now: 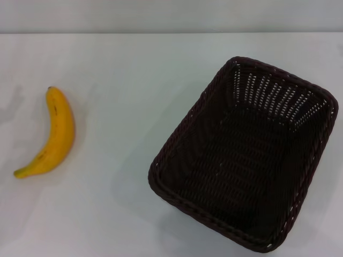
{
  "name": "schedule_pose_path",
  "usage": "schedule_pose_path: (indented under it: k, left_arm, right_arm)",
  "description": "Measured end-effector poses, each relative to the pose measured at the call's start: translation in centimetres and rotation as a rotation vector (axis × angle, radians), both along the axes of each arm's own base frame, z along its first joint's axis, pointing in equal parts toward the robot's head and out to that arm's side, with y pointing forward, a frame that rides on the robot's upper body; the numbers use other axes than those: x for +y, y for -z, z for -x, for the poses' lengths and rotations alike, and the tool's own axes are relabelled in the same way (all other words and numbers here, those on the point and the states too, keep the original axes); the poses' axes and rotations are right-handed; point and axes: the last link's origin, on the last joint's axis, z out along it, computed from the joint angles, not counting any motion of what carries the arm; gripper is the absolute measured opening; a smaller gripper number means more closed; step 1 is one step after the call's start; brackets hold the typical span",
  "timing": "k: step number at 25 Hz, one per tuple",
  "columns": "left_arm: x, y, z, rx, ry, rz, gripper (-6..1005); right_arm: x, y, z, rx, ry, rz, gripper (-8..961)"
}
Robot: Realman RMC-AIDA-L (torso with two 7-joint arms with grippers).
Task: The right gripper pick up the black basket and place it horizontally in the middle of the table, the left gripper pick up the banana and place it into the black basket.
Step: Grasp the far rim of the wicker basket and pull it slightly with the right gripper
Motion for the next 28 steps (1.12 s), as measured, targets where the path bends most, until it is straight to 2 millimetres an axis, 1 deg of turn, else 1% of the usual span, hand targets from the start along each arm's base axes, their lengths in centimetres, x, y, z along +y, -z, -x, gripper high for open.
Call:
schedule_pose_path:
  k: [5,7,8,12,15,17,21,28]
  left_arm:
    - [0.2,-0.2,-0.1,0.008,0.011,0.001,842]
    - [0.2,-0.4,-0.2,0.014,0.015,-0.002,841]
    - [0.2,-0.4,-0.2,0.014,0.015,-0.002,841]
    - [0.2,-1.1,-0.3,0.049,0.039,0.017,839]
    - [0.3,-1.4,-0.4,0.062,0.049,0.027,838]
    - [0.4,-1.5,-0.5,0.072,0.055,0.035,837]
    - [0.4,-1.7,-0.5,0.085,0.06,0.041,835]
    - [0.9,-1.6,-0.8,0.12,0.079,0.078,832]
  right_arm:
    - [0.5,-0.5,2.7,-0.095,0.104,0.225,854]
    - [1.1,0.1,4.6,-0.143,0.132,0.317,854]
    - [1.2,0.4,5.1,-0.159,0.139,0.344,853]
    - [2.1,2.9,8.0,-0.258,0.175,0.465,853]
    - [2.9,5.6,10.0,-0.34,0.207,0.537,852]
    - [3.3,7.1,10.9,-0.375,0.225,0.578,852]
    - [3.6,9.8,12.0,-0.409,0.252,0.654,851]
    - [3.6,12.1,13.3,-0.389,0.292,0.74,850]
